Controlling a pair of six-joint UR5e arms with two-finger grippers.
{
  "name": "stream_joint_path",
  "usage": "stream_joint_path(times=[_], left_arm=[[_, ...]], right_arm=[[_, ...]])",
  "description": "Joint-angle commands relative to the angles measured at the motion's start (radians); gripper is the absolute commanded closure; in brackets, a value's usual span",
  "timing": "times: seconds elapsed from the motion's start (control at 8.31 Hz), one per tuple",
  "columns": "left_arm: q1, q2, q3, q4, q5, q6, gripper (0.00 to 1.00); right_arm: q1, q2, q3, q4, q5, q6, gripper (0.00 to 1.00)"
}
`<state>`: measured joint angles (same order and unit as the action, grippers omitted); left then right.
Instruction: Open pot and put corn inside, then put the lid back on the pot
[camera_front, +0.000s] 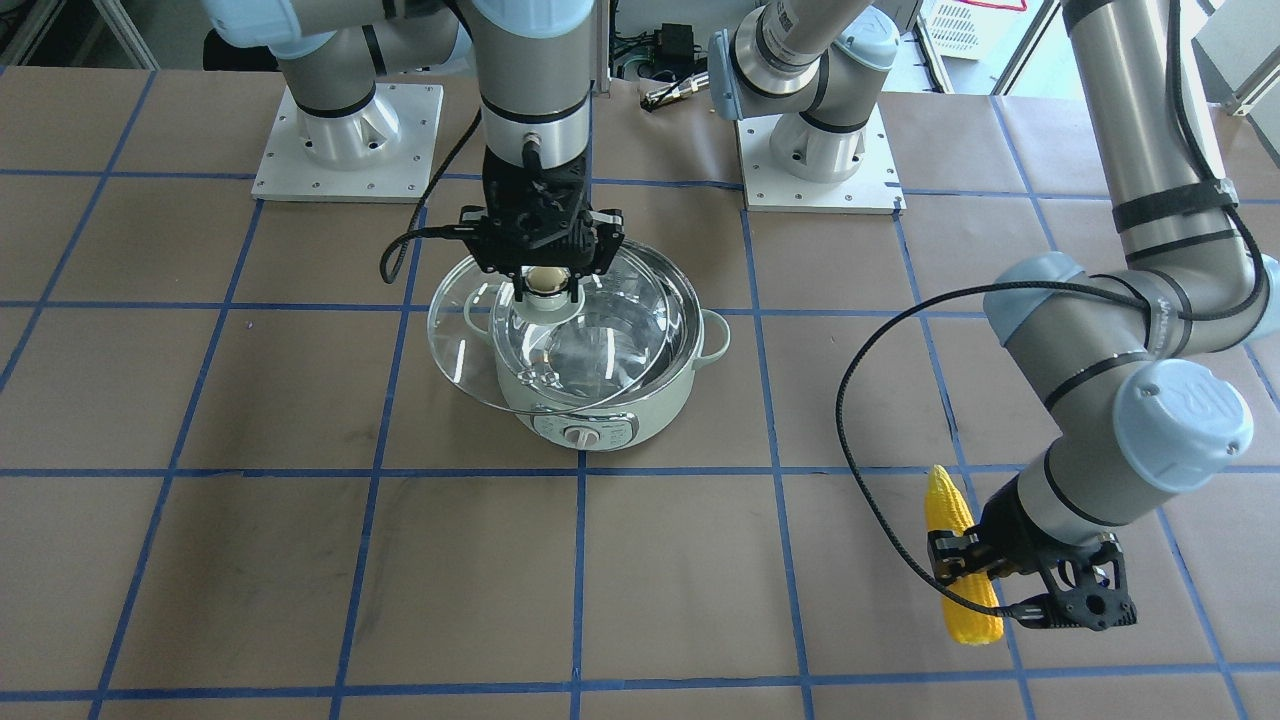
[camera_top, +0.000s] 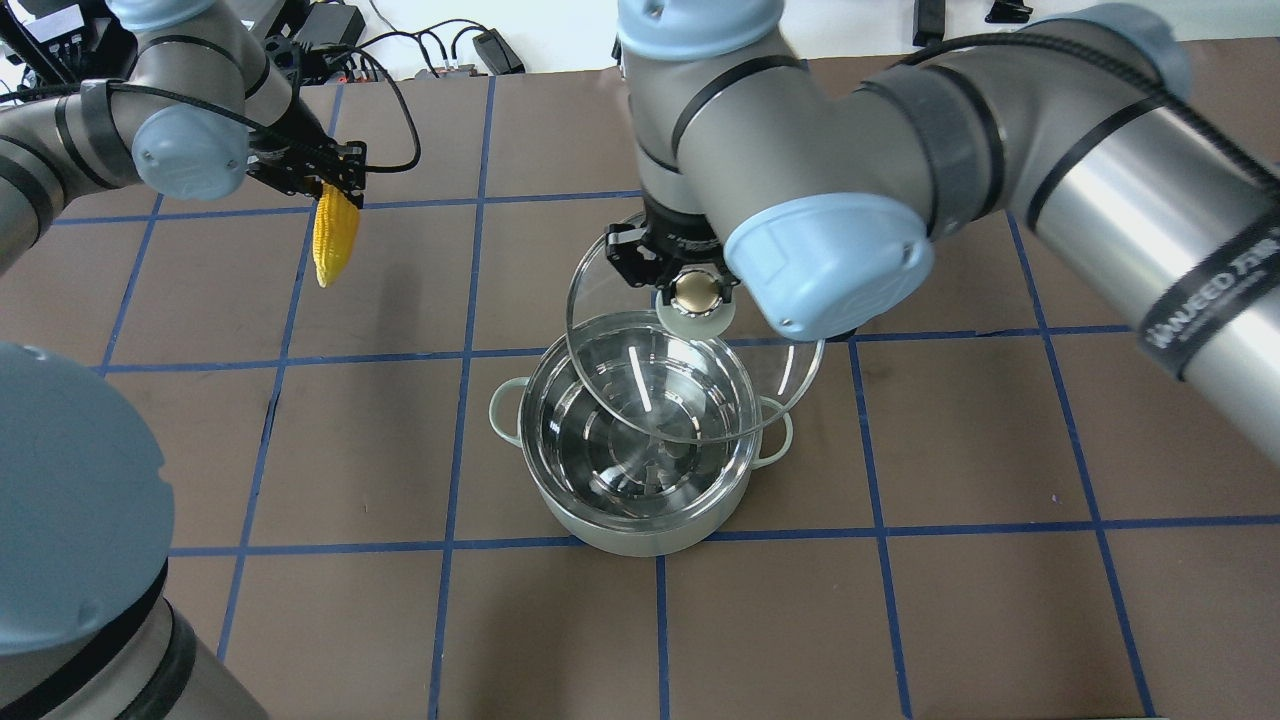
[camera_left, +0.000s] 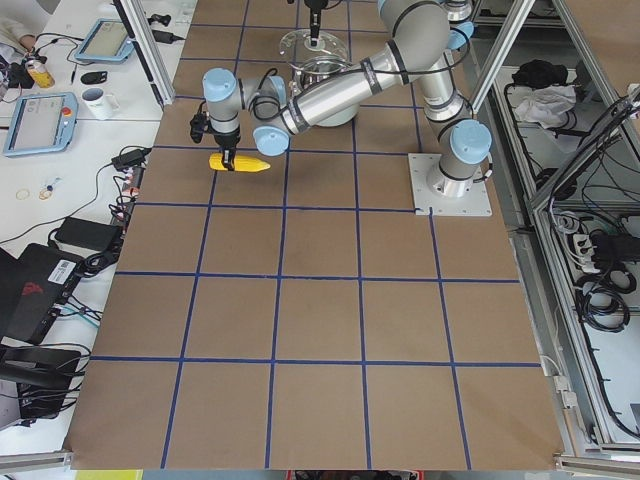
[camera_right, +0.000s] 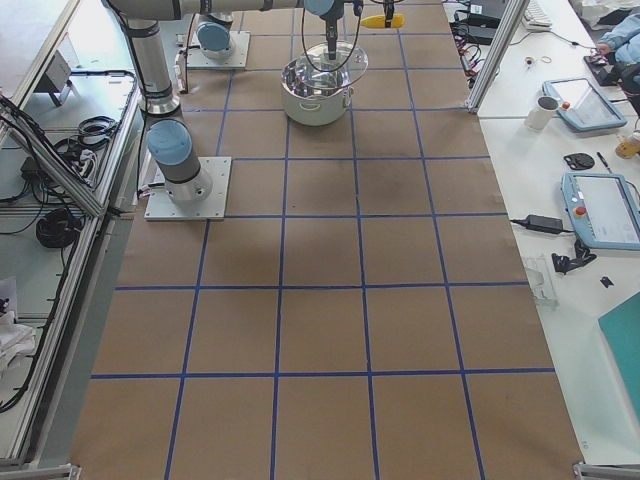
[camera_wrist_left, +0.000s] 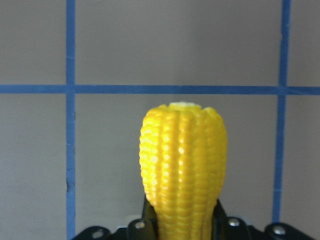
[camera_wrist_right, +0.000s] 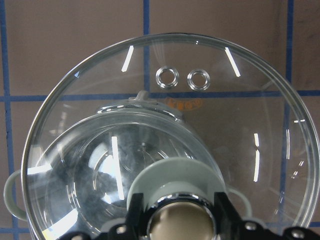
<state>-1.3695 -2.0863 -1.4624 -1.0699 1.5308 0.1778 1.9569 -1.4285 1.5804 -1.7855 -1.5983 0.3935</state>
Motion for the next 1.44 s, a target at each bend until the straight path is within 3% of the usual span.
stream_joint_path(times=[0.0, 0.24, 0.72, 0.84, 1.32], left_arm=[[-0.139, 0.093, -0.004, -0.090, 0.014, -0.188, 1.00], [-0.259, 0.144, -0.004, -0.142, 0.009, -0.314, 1.00], [-0.342, 0.279, -0.007, -0.382, -0.131, -0.376, 1.00], [-0.376, 0.275, -0.016, -0.387, -0.171, -0.417, 1.00], [-0.482, 0.284, -0.099, -0.386, -0.173, -0.472, 1.00]], right_arm=[[-0.223, -0.105, -0.005, 0.130, -0.003, -0.233, 0.68], [-0.340, -0.145, -0.005, 0.199, 0.000, -0.356, 0.68], [-0.351, -0.150, -0.002, 0.241, -0.006, -0.367, 0.70], [-0.351, -0.158, -0.002, 0.254, -0.002, -0.367, 0.71], [-0.348, -0.158, 0.001, 0.253, 0.004, -0.366, 0.71]])
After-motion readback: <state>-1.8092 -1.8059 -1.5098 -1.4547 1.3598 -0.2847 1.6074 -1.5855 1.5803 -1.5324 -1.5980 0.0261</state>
